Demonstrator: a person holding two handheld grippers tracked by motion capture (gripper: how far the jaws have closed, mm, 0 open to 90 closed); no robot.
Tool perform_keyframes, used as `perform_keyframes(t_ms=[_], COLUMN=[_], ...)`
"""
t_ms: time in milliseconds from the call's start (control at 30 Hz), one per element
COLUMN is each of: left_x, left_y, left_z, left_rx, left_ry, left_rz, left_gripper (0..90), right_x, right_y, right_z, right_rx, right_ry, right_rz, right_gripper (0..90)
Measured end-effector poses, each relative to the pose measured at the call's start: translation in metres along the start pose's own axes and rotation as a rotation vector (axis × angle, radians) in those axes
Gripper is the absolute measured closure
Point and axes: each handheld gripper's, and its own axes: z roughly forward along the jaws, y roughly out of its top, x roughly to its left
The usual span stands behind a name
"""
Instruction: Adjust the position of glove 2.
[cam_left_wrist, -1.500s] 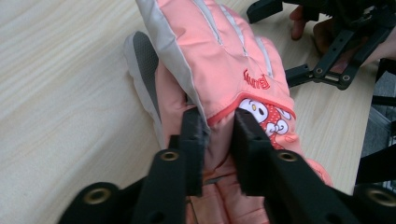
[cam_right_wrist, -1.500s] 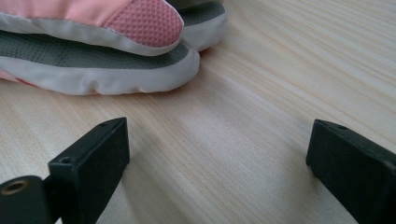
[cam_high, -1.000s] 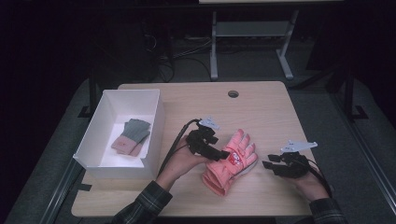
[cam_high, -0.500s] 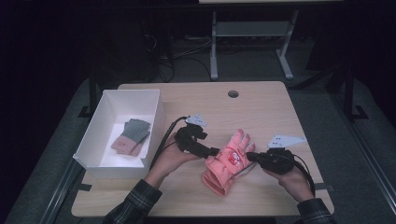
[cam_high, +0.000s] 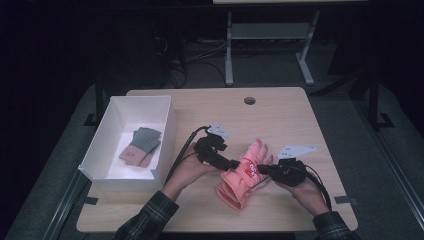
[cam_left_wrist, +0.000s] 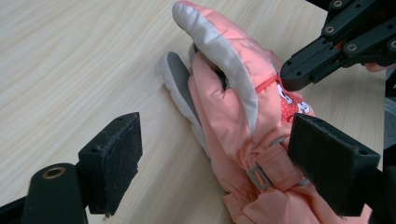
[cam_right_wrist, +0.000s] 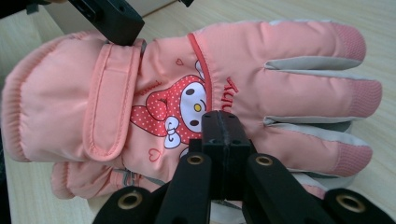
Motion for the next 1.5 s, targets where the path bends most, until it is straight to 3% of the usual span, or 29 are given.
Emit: perform_keyframes(t_ms=[233,433,533,700,900,1100,1333,1500], left_x=[-0.001,-0.001,0.001,0.004,0.01,0.015,0.013,0.016], left_y=[0.003,0.008,0.006,-0.001,-0.011,-0.02,-0.022,-0.025], left_z=[0.002,0.015,0.032,0.051,0.061,0.071,0.075,0.075], left_rx=[-0.011,-0.002,0.047,0.088,0.106,0.113,0.11,0.096], left_ry=[-0.013,-0.037,-0.054,-0.079,-0.148,-0.237,-0.267,-0.315], left_rz=[-0.008,-0.019,-0.017,-0.042,-0.09,-0.164,-0.167,-0.182], left_gripper=[16.7,15.2,14.5,14.5,13.9,13.7,14.7,20.1], right_x=[0.001,0.0,0.001,0.0,0.001,0.003,0.004,0.003], right_y=[-0.004,-0.006,-0.009,-0.011,-0.013,-0.013,-0.013,-0.013], right_z=[0.012,0.019,0.022,0.026,0.03,0.031,0.032,0.033], right_rx=[0.054,0.081,0.085,0.097,0.114,0.126,0.129,0.129], right_ry=[-0.006,-0.01,-0.013,0.002,-0.013,-0.023,-0.025,-0.025], right_rz=[0.0,-0.01,-0.004,0.005,-0.024,-0.033,-0.034,-0.035], right_gripper=[90.0,90.0,90.0,90.0,90.0,90.0,90.0,90.0])
